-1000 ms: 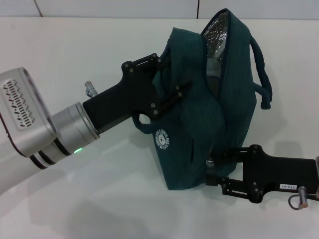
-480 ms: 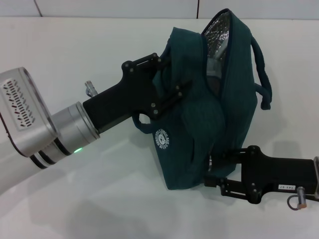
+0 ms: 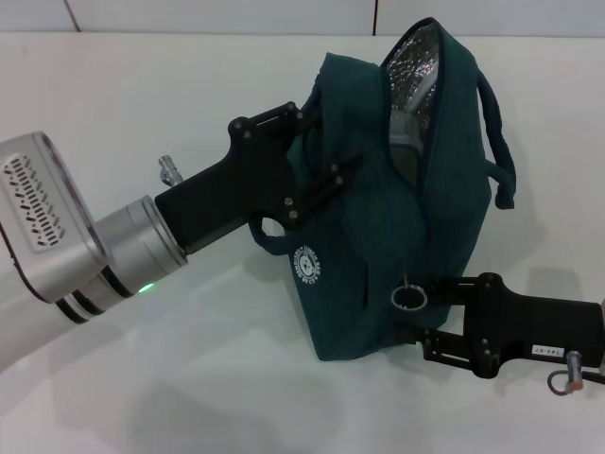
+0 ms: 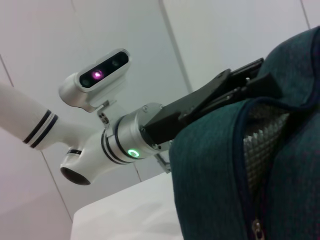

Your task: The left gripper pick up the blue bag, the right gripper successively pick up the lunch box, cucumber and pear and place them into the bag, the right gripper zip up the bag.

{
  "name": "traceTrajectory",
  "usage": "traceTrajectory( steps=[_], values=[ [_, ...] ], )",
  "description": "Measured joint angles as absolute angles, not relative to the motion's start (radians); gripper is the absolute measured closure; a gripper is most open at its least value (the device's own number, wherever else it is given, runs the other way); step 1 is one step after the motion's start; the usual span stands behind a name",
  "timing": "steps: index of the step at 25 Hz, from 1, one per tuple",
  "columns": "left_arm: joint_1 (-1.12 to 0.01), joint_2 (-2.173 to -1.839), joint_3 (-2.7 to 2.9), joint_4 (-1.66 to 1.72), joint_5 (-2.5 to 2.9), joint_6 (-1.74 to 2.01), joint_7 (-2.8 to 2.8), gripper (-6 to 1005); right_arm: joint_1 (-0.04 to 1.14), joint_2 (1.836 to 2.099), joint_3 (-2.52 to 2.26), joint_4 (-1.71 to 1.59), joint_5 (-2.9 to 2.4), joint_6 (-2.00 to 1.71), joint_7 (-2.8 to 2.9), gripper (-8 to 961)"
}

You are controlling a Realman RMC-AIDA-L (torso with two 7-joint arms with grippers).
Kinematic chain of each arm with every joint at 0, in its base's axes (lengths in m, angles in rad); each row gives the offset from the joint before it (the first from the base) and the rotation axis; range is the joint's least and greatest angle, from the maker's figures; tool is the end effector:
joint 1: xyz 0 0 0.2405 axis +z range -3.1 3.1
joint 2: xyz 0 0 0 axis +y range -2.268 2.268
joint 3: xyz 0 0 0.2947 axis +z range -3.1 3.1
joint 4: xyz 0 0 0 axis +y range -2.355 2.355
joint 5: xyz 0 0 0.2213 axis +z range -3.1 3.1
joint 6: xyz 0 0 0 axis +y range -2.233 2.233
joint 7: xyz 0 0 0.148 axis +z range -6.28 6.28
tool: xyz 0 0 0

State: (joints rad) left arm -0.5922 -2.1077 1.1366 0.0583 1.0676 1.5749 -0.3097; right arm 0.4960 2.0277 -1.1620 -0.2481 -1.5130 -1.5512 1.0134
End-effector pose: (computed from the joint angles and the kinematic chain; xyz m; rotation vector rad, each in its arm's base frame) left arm -0.2563 0.3301 -0.0915 -2.2977 0.0827 -1.0873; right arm 0.3040 0.2974 -0.0835 -2.8310 0.5473 0.9404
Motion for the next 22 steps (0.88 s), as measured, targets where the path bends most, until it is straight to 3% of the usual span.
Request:
traceTrajectory(
  steps=[9, 22],
  values=[
    [-0.592, -2.108, 1.137, 0.058, 1.068, 1.575, -0.299, 500, 0.494, 2.028, -1.162, -0.252, -1.512, -1.55, 1.0, 678],
    [-0.579, -2.108, 1.136, 0.058, 1.062, 1.603, -0.286, 497, 0.494, 2.028, -1.168, -0.258, -1.5, -1.555, 0.854, 893]
  ],
)
